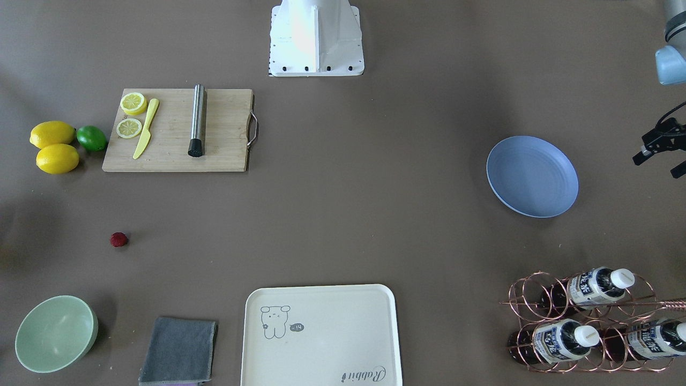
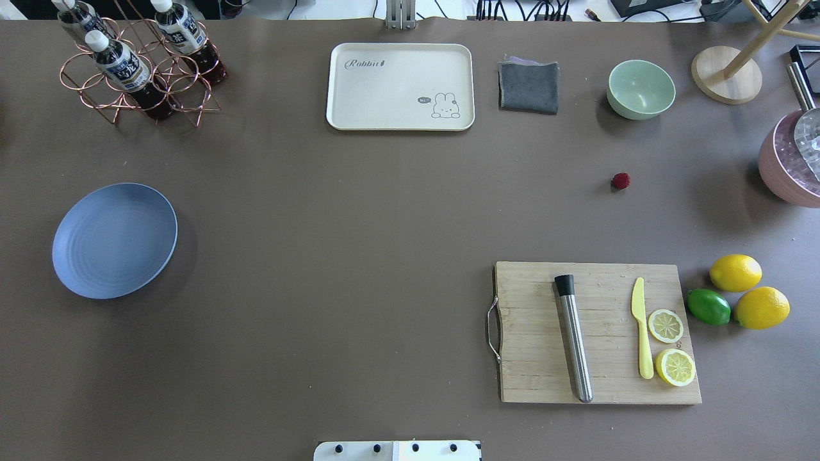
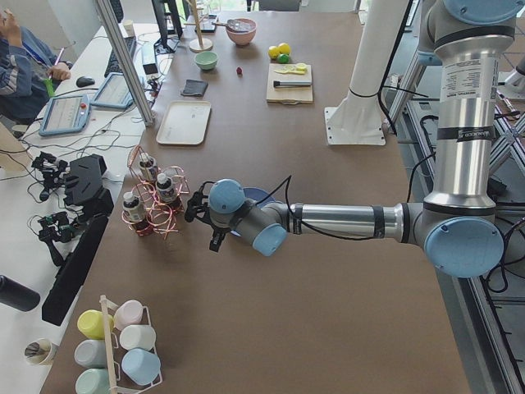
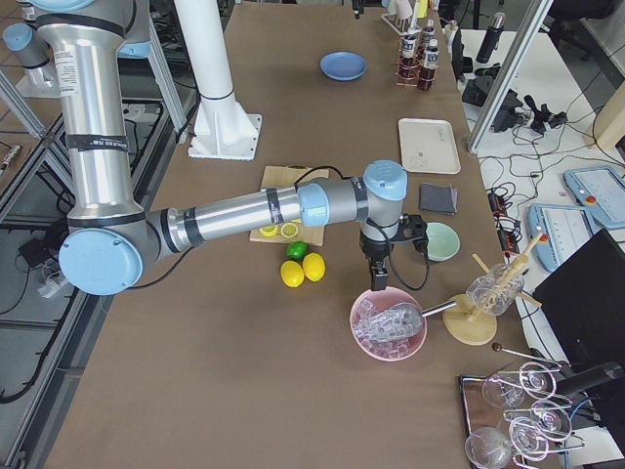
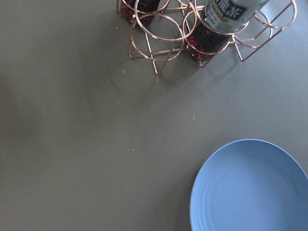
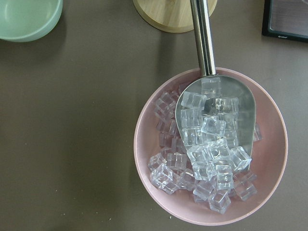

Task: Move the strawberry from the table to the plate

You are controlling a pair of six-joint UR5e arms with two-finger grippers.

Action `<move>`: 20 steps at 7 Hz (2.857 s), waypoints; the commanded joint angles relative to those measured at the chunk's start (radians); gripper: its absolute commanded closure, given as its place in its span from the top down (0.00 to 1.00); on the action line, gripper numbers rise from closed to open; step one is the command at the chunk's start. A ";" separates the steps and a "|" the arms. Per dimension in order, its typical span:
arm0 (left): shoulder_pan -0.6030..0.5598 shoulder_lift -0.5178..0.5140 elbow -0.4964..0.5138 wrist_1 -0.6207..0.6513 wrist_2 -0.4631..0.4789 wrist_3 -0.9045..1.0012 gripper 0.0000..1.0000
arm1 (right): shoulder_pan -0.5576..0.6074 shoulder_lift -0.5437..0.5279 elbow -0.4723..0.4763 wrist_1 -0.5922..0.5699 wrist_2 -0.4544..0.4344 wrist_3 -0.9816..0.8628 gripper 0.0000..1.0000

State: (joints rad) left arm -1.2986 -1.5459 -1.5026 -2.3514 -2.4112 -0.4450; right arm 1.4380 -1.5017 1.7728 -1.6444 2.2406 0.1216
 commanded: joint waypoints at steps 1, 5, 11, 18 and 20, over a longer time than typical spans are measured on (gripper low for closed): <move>0.208 -0.005 0.183 -0.370 0.163 -0.241 0.98 | -0.002 -0.002 0.016 0.000 0.001 0.013 1.00; 0.282 -0.003 0.191 -0.457 0.187 -0.313 0.87 | -0.002 -0.002 0.017 0.000 0.001 0.012 1.00; 0.317 -0.006 0.180 -0.480 0.192 -0.319 0.00 | -0.002 0.000 0.016 0.000 0.001 0.013 1.00; 0.480 -0.481 0.139 -0.220 0.288 -0.762 0.00 | -0.004 0.000 0.010 -0.002 0.008 0.015 1.00; 0.591 -0.584 0.137 -0.155 0.412 -0.854 0.00 | -0.004 0.002 0.010 0.000 0.010 0.020 1.00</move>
State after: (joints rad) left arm -0.7768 -2.0663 -1.3647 -2.5443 -2.0794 -1.2402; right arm 1.4343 -1.5008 1.7832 -1.6455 2.2497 0.1383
